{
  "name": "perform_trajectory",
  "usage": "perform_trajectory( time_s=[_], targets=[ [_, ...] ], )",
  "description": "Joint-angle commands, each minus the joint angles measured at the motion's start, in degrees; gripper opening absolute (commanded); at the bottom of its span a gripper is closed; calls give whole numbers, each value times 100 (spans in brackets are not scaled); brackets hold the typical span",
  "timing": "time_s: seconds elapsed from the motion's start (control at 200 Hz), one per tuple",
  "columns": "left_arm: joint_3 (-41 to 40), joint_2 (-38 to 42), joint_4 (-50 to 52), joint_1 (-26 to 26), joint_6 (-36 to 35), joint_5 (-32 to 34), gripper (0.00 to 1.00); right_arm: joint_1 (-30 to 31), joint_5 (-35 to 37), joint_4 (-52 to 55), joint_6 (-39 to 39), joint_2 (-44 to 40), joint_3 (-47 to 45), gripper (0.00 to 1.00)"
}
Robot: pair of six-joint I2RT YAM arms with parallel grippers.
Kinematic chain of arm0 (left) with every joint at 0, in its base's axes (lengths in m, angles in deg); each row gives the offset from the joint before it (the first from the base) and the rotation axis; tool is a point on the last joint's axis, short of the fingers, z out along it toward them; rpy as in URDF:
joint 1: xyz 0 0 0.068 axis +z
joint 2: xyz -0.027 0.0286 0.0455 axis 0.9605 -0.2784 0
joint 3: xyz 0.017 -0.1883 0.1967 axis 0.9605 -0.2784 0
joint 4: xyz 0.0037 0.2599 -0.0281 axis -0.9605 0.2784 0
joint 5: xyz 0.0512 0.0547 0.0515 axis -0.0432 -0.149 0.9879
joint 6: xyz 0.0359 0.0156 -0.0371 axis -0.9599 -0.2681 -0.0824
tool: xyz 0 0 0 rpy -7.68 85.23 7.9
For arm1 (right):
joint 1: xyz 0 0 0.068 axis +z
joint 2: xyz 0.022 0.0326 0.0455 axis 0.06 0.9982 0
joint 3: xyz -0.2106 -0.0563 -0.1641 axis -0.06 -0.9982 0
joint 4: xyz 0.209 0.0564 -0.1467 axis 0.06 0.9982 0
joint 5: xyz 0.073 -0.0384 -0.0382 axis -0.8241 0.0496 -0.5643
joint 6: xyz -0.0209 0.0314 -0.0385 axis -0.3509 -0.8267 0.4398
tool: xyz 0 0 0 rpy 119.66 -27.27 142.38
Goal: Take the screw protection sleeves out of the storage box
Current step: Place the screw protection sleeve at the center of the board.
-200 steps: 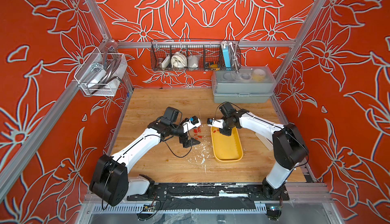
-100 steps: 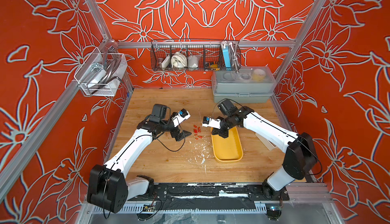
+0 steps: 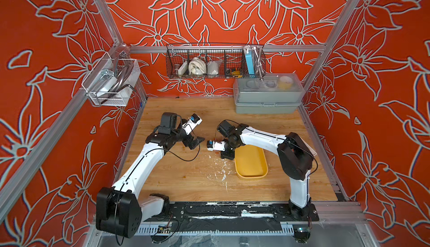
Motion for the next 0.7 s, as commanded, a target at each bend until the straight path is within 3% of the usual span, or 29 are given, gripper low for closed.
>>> perform_trajectory(
  time_s=[0.0,0.21,0.375,0.696],
  targets=[
    [55,121,-80,41,53,-33,98,8,413,-97,-139,160,207,0],
    [33,141,-63,41,45,-266,98,11,786,-225,-59,320,188,9],
    [27,145,15,41,1,-520,98,11,691,-160,-76,201,213,17],
    [75,156,139,41,99,-964,98,-112,242,251,-68,-619,171,23]
  ],
)
